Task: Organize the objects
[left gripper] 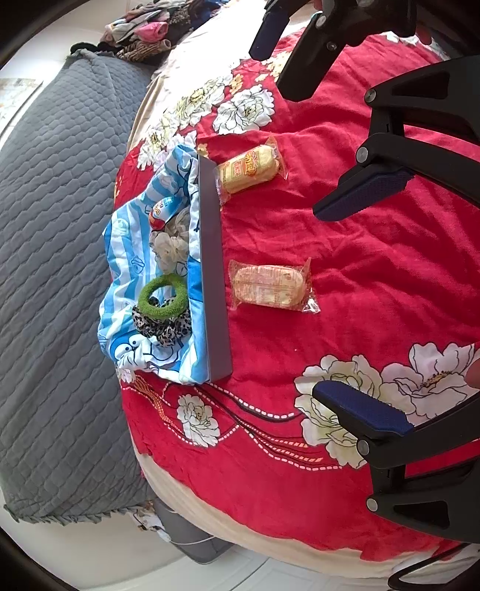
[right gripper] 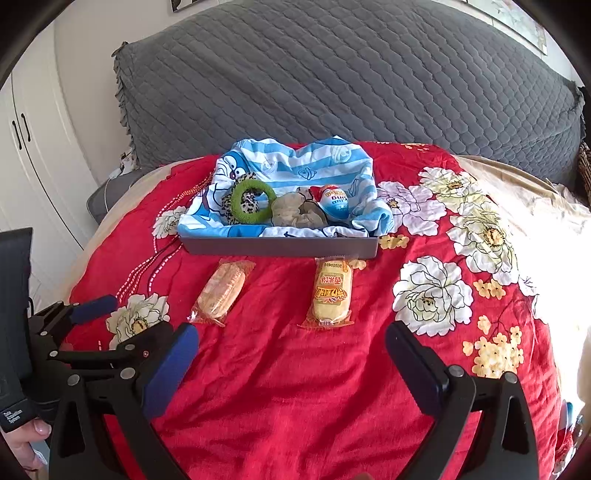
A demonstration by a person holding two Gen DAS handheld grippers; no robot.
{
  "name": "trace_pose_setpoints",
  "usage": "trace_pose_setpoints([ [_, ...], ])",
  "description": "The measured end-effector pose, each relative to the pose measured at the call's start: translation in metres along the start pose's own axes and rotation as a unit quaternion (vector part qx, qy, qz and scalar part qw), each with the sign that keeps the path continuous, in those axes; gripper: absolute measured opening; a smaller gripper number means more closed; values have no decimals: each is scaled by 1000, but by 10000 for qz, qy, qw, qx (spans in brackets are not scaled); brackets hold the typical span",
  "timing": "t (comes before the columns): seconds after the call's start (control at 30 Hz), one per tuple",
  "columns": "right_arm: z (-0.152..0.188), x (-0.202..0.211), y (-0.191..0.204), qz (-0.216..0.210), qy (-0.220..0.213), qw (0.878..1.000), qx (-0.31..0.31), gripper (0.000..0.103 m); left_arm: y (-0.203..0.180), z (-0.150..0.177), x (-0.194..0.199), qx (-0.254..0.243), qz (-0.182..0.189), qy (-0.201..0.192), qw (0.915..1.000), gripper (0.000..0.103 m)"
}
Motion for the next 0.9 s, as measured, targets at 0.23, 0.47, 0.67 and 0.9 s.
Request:
trace_pose_setpoints([
  [0.23,0,-2,0,-25,9,10000,-18,102,1,-1,-6,5,21,38,10000,89],
  [0.47,1,-8,-2,-1,67,10000,-13,102,2,-1,-12,7,9,53,10000,89],
  [0.67,6,-16,-3,77,133,9999,49,102,3,-1,-19,8,9,96,10000,89],
  [0.9,7,-26,-6,109,193,9998,25,102,6,-3,-29,44,29,130,9999,89],
])
Point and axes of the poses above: each gripper's, at about its wrist camera, not at the fingertips, and x roughly against the way its jaws point, y to its left, z to its underside, the point moved 10 cm from there along -x, roughly the way its jaws point, and after that the axes turned 2 degrees about z, right-handed, at the moved point
